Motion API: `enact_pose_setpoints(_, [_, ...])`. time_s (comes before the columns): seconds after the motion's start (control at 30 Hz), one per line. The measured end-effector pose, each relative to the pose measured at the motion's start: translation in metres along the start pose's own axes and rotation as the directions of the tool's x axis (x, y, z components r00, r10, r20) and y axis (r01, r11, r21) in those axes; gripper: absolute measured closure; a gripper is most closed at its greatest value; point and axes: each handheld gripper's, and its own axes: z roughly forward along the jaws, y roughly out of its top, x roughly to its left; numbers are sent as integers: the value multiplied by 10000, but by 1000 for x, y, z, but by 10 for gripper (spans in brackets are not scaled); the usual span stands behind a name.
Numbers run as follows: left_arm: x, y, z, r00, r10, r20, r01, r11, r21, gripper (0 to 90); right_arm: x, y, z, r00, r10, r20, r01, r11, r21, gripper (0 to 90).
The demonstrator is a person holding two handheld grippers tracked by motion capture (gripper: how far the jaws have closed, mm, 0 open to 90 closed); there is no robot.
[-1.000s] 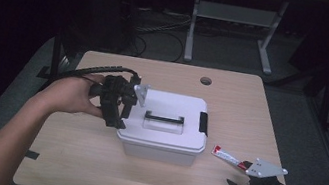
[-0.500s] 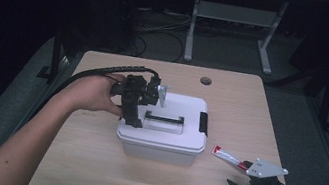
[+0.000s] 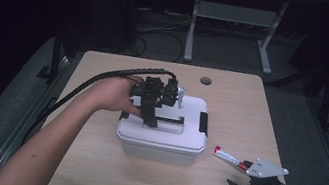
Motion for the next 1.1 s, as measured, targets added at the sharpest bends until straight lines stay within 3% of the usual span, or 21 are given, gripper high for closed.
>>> enact_pose_setpoints(0.6, [13, 17, 20, 9997, -71, 241, 62, 9993, 365, 615, -1, 0, 0, 10000, -64, -23, 64, 10000, -5, 184])
enact_pose_setpoints(0.73, [16, 19, 19, 9993, 1, 371, -18, 9990, 444, 671, -1, 0, 0, 10000, -70, -47, 70, 10000, -5, 184])
enact_pose_setpoints(0.83, [16, 20, 13, 9999, 5, 156, -11, 9990, 436, 721, -1, 1, 0, 10000, -68, -42, 68, 10000, -9, 184])
enact_pose_setpoints(1.1, [26, 24, 10, 9999, -65, 108, 56, 9965, 832, 759, -1, 1, 0, 10000, -75, -53, 75, 10000, 0, 184])
